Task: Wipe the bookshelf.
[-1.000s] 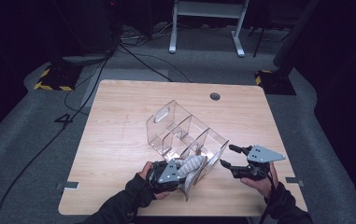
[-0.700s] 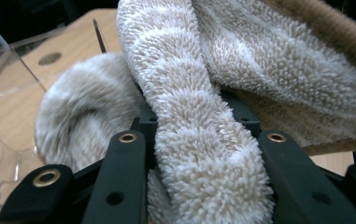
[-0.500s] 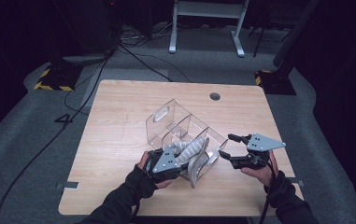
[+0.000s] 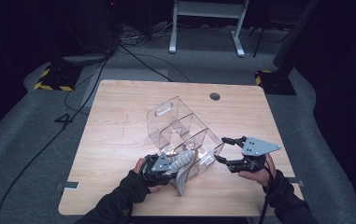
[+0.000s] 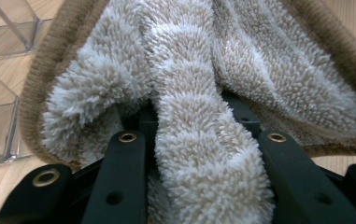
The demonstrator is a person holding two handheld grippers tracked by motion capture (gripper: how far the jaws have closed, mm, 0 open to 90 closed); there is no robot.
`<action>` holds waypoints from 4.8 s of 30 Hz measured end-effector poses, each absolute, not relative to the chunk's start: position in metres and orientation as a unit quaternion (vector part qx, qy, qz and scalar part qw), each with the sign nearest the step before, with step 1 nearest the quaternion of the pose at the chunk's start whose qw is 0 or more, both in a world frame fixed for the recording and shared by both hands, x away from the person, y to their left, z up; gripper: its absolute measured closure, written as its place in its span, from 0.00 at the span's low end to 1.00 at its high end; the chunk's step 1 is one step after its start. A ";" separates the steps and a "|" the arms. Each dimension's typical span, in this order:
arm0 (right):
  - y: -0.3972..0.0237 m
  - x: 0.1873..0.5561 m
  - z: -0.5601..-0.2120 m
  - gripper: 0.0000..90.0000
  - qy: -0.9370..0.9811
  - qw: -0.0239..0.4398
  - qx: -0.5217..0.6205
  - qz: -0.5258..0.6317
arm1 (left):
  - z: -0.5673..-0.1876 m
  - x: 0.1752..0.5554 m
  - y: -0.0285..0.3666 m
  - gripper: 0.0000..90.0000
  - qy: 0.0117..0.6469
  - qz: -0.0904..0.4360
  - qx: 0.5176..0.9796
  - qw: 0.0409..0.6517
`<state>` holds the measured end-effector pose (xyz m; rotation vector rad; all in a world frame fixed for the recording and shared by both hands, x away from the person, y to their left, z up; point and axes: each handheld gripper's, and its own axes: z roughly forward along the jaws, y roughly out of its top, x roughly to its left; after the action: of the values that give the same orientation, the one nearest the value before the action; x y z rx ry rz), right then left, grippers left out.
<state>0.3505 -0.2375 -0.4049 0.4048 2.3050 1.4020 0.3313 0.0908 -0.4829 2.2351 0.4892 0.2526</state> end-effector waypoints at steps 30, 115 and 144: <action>-0.209 0.329 -0.404 0.86 0.864 0.164 0.056 0.473 | -0.472 0.351 0.116 0.74 0.265 0.152 0.864 0.401; -0.163 0.324 -0.411 0.95 0.844 0.167 0.148 0.488 | -0.474 0.310 0.081 0.74 0.201 0.187 0.862 0.427; -0.164 0.324 -0.411 0.94 0.842 0.165 0.148 0.492 | -0.430 0.319 0.124 0.75 0.280 0.246 0.790 0.486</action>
<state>0.3240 -0.1639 -0.4114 0.4227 2.4001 1.4006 0.3190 0.1240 -0.4302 1.9228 0.6819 0.5988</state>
